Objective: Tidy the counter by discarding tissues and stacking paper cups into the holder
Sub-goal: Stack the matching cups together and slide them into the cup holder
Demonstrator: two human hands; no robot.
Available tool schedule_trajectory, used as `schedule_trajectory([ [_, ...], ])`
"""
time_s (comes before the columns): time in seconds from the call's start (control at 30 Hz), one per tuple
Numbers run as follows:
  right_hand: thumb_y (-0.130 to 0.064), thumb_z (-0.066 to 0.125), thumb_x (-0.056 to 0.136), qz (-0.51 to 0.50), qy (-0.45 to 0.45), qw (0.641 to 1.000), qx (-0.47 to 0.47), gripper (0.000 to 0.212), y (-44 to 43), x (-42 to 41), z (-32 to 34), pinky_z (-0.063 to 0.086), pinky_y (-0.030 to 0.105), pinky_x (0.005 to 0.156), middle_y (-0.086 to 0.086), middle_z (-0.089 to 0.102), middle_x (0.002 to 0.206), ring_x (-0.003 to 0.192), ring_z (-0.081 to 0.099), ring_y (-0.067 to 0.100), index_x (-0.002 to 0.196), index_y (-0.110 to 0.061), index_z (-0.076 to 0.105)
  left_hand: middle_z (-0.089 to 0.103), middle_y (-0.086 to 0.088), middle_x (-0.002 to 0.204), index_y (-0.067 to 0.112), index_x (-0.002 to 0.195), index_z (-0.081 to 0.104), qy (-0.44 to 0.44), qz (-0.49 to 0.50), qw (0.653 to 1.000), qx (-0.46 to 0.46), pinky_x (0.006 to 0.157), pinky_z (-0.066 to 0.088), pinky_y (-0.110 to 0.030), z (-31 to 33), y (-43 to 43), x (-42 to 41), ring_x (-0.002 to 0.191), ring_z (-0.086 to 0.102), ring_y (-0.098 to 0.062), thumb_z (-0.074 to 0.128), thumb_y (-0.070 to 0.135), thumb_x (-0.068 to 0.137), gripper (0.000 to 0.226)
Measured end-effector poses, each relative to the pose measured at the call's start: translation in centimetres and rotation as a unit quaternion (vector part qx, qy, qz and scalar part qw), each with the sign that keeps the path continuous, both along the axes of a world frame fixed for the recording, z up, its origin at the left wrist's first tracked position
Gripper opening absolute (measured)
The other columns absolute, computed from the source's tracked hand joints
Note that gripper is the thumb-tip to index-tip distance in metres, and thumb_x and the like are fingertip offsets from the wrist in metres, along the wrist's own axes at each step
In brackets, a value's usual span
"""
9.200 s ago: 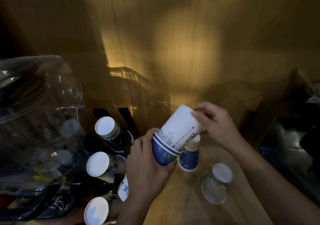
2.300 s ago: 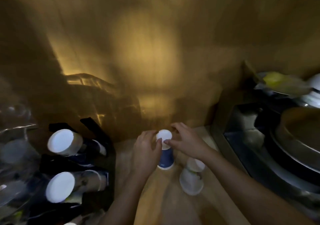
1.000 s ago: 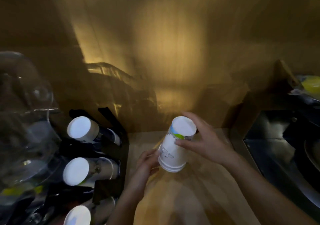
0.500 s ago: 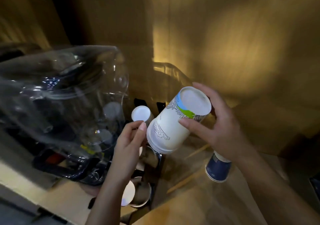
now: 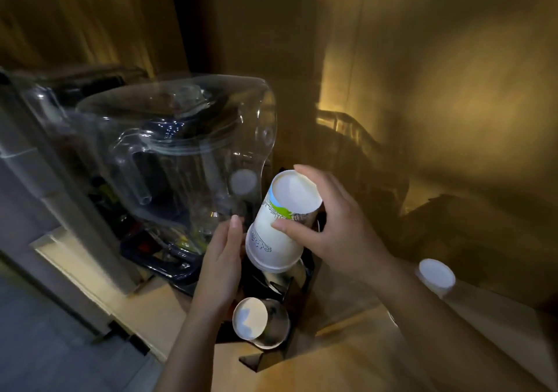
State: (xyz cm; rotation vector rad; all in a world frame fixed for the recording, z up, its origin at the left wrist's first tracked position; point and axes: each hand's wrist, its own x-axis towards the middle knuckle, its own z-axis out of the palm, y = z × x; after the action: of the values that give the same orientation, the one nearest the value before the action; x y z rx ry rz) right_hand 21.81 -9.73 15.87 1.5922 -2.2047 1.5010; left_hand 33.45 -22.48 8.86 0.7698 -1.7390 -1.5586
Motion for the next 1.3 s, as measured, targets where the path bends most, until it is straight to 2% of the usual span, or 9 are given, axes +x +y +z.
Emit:
schedule_trajectory([
  [0.1,-0.04,0.074,0.072,0.01,0.0,1.0,0.013,0.069,-1.0,-0.1,-1.1,0.034,0.018,0.093,-0.007,0.048,0.122,0.113,0.043,0.004,0.129,-0.025,0.04,0.065,0.023,0.101,0.04,0.105,0.061,-0.018,0.002,0.999,-0.034,0.083,0.046,-0.03,-0.8,0.4,0.0,0.098,0.058,0.008,0.027,0.072,0.081,0.052],
  [0.27,-0.043,0.071,0.073,0.005,0.001,1.0,0.024,0.067,-2.2,-1.3,-3.1,0.035,0.018,0.089,-0.005,0.047,0.122,0.112,0.043,0.006,0.13,-0.024,0.039,0.061,0.008,0.118,0.032,0.12,0.055,-0.04,-0.018,0.998,-0.049,0.095,0.046,-0.035,-2.4,1.1,-0.5,0.111,0.056,-0.008,0.025,0.066,0.087,0.057],
  [0.37,-0.046,0.068,0.075,0.01,0.029,0.995,0.09,0.068,-2.5,-1.6,-5.1,0.036,0.025,0.088,-0.003,0.045,0.133,0.116,0.04,0.011,0.131,-0.027,0.035,0.059,0.012,0.125,0.032,0.128,0.051,-0.024,-0.039,0.998,-0.053,0.092,0.045,-0.022,-2.9,1.4,-0.6,0.118,0.053,-0.003,0.028,0.06,0.087,0.054],
  [0.43,-0.044,0.065,0.077,0.012,0.093,0.988,0.124,0.065,-2.6,-1.6,-6.7,0.031,0.029,0.09,-0.004,0.046,0.136,0.118,0.038,0.012,0.131,-0.028,0.033,0.059,0.019,0.123,0.037,0.126,0.051,-0.026,-0.034,0.996,-0.077,0.094,0.045,-0.019,-3.3,1.3,-0.6,0.118,0.052,0.002,0.033,0.057,0.09,0.045],
  [0.5,-0.04,0.064,0.078,0.014,0.142,0.977,0.16,0.061,-2.8,-1.7,-8.0,0.021,0.028,0.091,-0.005,0.049,0.134,0.119,0.033,0.008,0.13,-0.029,0.034,0.058,0.02,0.125,0.04,0.128,0.047,-0.052,-0.011,0.991,-0.12,0.102,0.043,-0.03,-4.0,1.3,-0.6,0.119,0.051,0.001,0.039,0.054,0.09,0.041],
  [0.67,-0.037,0.067,0.075,0.01,0.171,0.966,0.195,0.059,-3.5,-2.1,-9.1,0.009,0.032,0.101,-0.004,0.054,0.128,0.123,0.04,0.012,0.126,-0.024,0.041,0.057,0.003,0.134,0.024,0.131,0.051,-0.146,0.02,0.948,-0.283,0.102,0.044,-0.046,-5.0,1.7,-0.5,0.125,0.05,-0.009,0.039,0.04,0.093,0.043],
  [0.97,-0.035,0.064,0.078,0.024,0.176,0.958,0.226,0.05,-3.7,-2.0,-8.3,0.011,0.039,0.105,-0.001,0.055,0.124,0.119,0.044,0.018,0.12,-0.022,0.04,0.062,-0.001,0.125,0.02,0.128,0.055,-0.205,0.047,0.917,-0.34,0.099,0.043,-0.043,-4.2,2.1,-0.7,0.116,0.055,-0.015,0.044,0.028,0.096,0.035],
  [1.13,-0.038,0.06,0.082,0.064,0.159,0.953,0.248,0.058,-2.8,-2.7,-7.6,0.011,0.039,0.108,-0.002,0.042,0.141,0.131,0.029,0.016,0.133,-0.024,0.034,0.058,-0.017,0.126,0.012,0.108,0.067,-0.259,0.087,0.881,-0.385,0.095,0.038,-0.047,-2.1,3.1,-1.1,0.119,0.052,-0.034,0.06,0.02,0.087,0.023],
  [1.3,-0.028,0.056,0.085,0.045,0.139,0.972,0.187,0.047,0.5,-4.6,-6.8,0.028,0.033,0.097,-0.003,0.045,0.136,0.123,0.038,0.012,0.129,-0.025,0.039,0.061,-0.005,0.119,0.016,0.116,0.061,-0.157,0.044,0.9,-0.403,0.095,0.032,-0.032,0.5,5.9,-3.4,0.117,0.049,-0.022,0.06,0.021,0.087,0.029],
])
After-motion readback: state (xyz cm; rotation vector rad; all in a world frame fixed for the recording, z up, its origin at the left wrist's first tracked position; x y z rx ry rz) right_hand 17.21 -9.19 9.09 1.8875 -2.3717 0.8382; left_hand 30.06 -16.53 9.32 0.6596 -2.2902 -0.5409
